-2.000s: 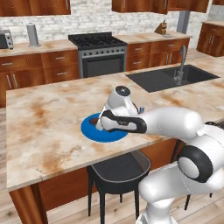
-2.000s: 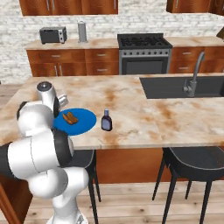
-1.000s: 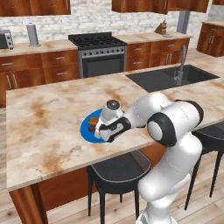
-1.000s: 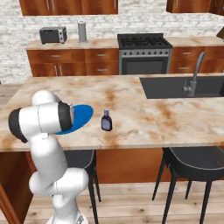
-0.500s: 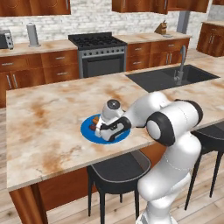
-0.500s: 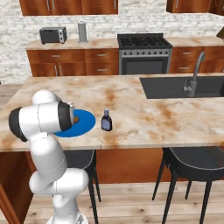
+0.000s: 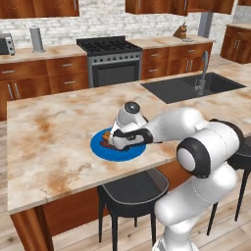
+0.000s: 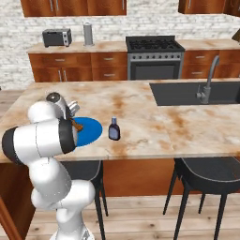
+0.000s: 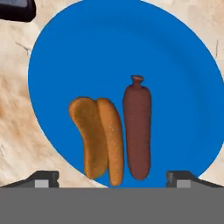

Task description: Move the hot dog bun to the plate on the dining table and place the condiment next to that plate. Then navigate to the fridge and take the sausage and place it on the plate as well.

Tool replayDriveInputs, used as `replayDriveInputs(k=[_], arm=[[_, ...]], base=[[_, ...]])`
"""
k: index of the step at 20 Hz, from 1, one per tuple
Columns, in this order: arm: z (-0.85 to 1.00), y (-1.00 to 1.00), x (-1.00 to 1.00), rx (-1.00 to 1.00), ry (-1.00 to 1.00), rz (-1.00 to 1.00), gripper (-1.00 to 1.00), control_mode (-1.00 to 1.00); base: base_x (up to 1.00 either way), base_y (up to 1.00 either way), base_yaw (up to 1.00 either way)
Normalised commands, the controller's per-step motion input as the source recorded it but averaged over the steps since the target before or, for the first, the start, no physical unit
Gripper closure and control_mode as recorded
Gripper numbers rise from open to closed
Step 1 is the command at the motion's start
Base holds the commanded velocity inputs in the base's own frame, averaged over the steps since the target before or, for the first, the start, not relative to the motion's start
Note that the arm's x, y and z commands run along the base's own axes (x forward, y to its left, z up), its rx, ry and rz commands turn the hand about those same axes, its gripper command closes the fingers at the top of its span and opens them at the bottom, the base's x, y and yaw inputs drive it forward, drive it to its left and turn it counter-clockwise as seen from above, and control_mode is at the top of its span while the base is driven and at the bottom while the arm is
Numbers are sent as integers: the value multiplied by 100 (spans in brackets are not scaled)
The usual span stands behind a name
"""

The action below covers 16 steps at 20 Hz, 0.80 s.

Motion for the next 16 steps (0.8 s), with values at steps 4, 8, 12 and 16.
replayDriveInputs(k=[4,8,12,16], arm=[[95,-9,-44,0,0,-3,-100,-100],[80,-13,-55,3,0,-6,-100,-100],[67,-16,-59,9,0,-9,-100,-100],[57,-24,-70,11,1,-11,-100,-100]], base=[[0,0,0],[0,0,0],[0,0,0],[0,0,0]])
